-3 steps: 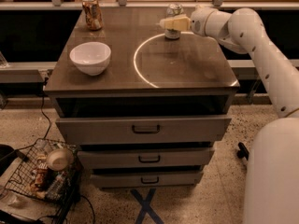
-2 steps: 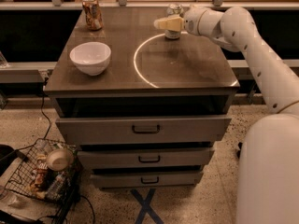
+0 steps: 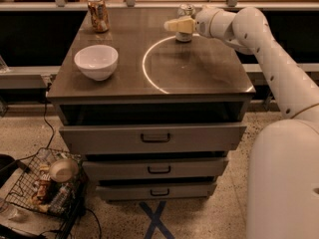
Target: Place 7up can into white bowl
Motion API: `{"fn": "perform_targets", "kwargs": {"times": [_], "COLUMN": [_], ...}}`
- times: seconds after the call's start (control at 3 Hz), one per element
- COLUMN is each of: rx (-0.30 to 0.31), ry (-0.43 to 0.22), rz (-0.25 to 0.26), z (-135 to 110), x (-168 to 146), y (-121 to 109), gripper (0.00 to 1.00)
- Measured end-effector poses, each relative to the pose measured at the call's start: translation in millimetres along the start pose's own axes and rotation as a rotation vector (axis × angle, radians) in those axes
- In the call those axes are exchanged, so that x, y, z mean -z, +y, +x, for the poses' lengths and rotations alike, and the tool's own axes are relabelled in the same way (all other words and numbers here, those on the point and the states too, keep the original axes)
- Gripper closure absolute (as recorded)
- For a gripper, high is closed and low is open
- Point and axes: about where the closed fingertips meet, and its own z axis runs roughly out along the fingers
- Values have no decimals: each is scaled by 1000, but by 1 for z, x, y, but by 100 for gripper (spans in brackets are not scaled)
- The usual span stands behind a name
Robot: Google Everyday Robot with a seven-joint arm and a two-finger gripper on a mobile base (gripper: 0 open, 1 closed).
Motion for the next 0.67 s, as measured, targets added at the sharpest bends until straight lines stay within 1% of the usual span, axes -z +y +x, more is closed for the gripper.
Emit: {"fn": "perform_targets", "kwargs": {"times": [0.33, 0.67], "rx": [5, 5], "ry": [3, 4], "rz": [22, 21], "z": [5, 7], "x": [0, -2], "y": [-11, -10], "gripper": [16, 38]}}
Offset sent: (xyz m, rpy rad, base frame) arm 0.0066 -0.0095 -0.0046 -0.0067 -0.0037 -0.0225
